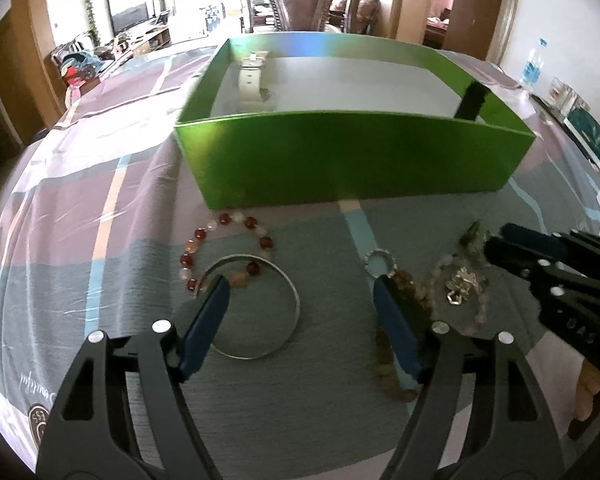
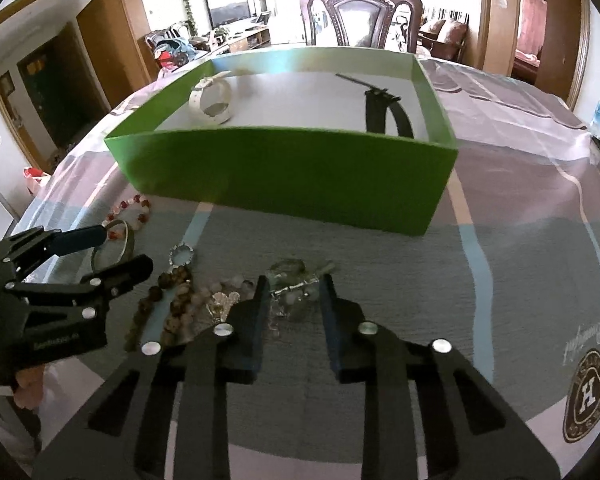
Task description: Organize jewelry
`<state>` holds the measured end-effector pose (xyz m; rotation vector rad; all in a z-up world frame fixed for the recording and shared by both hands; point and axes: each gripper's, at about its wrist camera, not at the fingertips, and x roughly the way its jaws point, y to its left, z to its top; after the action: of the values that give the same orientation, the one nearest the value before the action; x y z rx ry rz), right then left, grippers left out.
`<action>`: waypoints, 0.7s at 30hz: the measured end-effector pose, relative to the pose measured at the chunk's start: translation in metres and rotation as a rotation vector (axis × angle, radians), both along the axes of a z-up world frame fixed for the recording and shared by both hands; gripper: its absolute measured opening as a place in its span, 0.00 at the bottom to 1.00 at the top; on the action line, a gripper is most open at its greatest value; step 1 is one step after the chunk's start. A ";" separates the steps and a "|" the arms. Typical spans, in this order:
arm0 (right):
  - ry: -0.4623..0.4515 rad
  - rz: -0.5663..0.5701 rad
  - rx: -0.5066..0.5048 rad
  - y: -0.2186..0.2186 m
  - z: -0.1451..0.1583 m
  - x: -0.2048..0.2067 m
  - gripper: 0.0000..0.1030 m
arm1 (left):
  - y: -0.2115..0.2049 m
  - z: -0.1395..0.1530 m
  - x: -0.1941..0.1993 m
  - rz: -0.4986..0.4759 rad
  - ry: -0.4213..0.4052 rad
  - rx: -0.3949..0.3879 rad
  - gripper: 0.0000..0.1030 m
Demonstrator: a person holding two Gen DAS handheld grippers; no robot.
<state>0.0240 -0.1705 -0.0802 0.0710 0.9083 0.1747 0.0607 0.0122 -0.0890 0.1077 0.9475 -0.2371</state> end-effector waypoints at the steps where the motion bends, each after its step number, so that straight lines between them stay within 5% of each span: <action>1: -0.001 -0.008 0.007 -0.004 0.002 0.000 0.10 | 0.001 0.000 0.001 0.009 0.000 0.001 0.72; 10: -0.062 -0.077 0.035 -0.024 0.018 -0.006 0.07 | 0.020 0.004 0.006 0.125 -0.017 0.025 0.72; 16: -0.017 -0.080 0.021 -0.024 0.012 -0.003 0.11 | 0.030 0.001 0.011 0.170 0.006 0.035 0.72; 20: -0.004 -0.119 0.028 -0.029 0.010 -0.003 0.54 | 0.029 0.000 0.010 0.158 0.009 0.036 0.73; 21: -0.008 -0.124 0.023 -0.029 0.010 -0.003 0.57 | 0.028 0.000 0.009 0.153 0.011 0.038 0.73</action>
<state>0.0208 -0.1999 -0.0704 0.1476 0.8916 0.0705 0.0699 0.0404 -0.0889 0.0686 0.9665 -0.0779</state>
